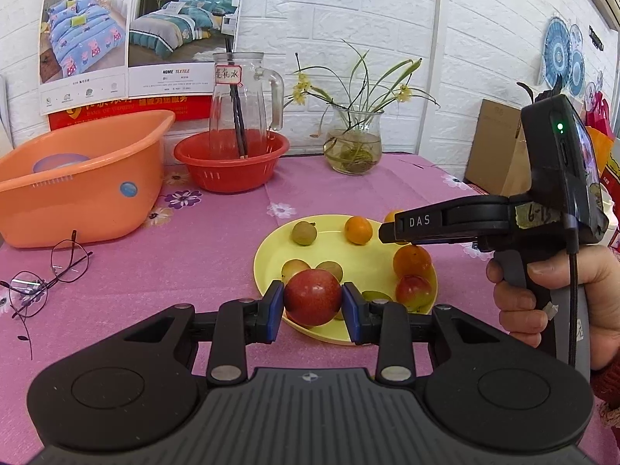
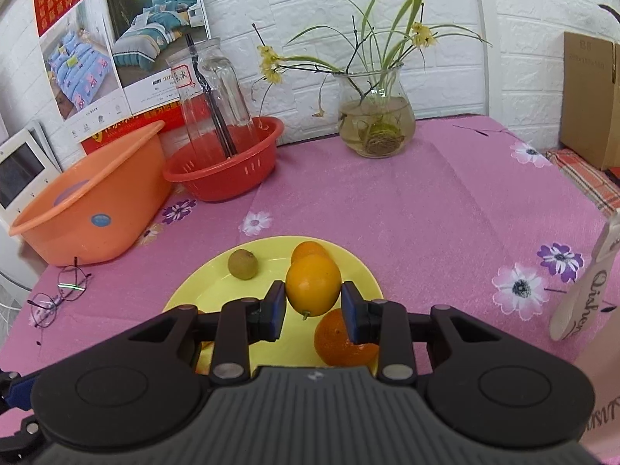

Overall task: Organize fruits
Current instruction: 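Carry both fruits over the yellow plate and open the right tool to drop the orange, then lower the red plum onto the plate and open the left tool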

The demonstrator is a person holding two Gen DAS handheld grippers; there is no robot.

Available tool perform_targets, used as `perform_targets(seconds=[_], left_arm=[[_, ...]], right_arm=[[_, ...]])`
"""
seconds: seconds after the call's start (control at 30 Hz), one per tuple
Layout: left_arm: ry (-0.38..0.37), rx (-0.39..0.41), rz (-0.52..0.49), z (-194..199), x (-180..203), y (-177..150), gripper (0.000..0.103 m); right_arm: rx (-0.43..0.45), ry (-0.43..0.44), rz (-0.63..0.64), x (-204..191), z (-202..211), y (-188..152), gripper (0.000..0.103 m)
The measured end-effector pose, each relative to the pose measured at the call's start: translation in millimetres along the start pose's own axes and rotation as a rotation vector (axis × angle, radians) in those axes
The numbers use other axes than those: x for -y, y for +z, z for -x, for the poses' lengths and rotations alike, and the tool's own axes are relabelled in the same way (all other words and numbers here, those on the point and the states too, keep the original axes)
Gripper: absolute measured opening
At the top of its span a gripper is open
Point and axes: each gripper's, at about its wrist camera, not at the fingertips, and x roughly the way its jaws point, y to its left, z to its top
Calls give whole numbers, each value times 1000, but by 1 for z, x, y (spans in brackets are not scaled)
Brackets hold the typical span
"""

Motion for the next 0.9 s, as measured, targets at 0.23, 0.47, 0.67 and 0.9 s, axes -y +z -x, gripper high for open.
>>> perform_targets(seconds=[0.23,0.47,0.67,0.9], left_arm=[[-8,-11,6,-13,1,1,30],[-8,-20,5,-22,1,4,30],[-22,-26,-4,-33,8,9,30],[-52,-57,32,-63,15,18,30]], right_arm=[[-5,-36,57,-3,-13,2,64],[9,-12,44,-2,-9,-1,64],[67,-41,15,0,39,-17,64],[11,-6,0,14,88,-53,64]])
